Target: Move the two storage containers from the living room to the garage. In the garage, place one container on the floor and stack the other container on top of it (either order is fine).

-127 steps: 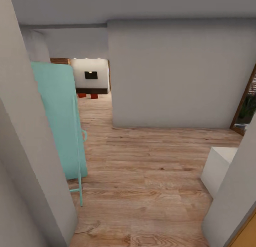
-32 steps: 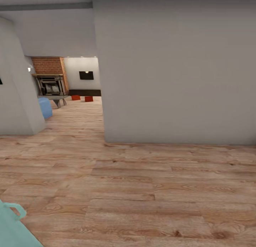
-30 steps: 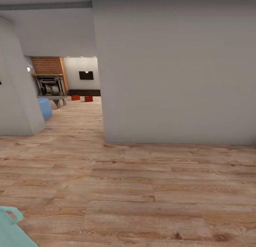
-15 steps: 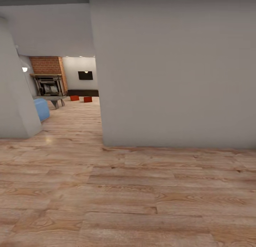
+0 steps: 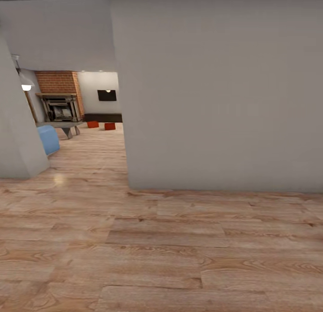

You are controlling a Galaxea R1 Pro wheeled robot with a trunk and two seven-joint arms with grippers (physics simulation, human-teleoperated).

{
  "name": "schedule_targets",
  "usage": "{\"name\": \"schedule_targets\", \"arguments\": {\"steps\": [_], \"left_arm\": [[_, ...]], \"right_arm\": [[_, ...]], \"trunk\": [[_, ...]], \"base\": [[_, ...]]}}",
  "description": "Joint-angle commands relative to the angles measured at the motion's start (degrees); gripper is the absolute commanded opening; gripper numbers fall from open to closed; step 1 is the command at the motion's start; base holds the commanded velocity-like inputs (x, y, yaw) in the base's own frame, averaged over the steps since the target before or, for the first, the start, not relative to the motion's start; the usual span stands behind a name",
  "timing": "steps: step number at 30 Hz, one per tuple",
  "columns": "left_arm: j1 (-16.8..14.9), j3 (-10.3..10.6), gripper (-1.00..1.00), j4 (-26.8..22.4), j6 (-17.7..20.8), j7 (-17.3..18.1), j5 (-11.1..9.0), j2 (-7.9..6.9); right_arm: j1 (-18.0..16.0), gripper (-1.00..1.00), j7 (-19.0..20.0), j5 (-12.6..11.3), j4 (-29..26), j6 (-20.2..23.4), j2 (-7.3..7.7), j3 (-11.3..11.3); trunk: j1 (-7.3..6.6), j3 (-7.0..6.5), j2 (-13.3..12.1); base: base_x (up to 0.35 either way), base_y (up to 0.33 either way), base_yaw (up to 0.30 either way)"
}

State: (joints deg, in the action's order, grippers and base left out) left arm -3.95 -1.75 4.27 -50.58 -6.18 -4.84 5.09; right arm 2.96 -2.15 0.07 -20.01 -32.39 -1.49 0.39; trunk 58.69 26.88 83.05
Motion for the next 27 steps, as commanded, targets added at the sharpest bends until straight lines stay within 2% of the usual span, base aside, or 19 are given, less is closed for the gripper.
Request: {"name": "schedule_targets", "arguments": {"steps": [1, 9, 27], "left_arm": [[-0.1, -0.1, 1.00, 0.2, -0.3, 0.0, -0.1, 0.01], [-0.1, -0.1, 1.00, 0.2, -0.3, 0.0, -0.1, 0.01], [-0.1, -0.2, 1.00, 0.2, -0.3, 0.0, -0.1, 0.01]], "right_arm": [[0.0, 1.00, -0.2, 0.0, -0.1, -0.1, -0.01, 0.1], [0.0, 1.00, -0.2, 0.0, -0.1, 0.0, -0.01, 0.1], [0.0, 1.00, -0.2, 0.0, -0.1, 0.0, -0.01, 0.1]], "trunk": [[0.04, 0.05, 0.0], [0.04, 0.05, 0.0], [0.04, 0.05, 0.0]], "base": [[0.326, 0.000, 0.000], [0.326, 0.000, 0.039], [0.326, 0.000, 0.243]]}}
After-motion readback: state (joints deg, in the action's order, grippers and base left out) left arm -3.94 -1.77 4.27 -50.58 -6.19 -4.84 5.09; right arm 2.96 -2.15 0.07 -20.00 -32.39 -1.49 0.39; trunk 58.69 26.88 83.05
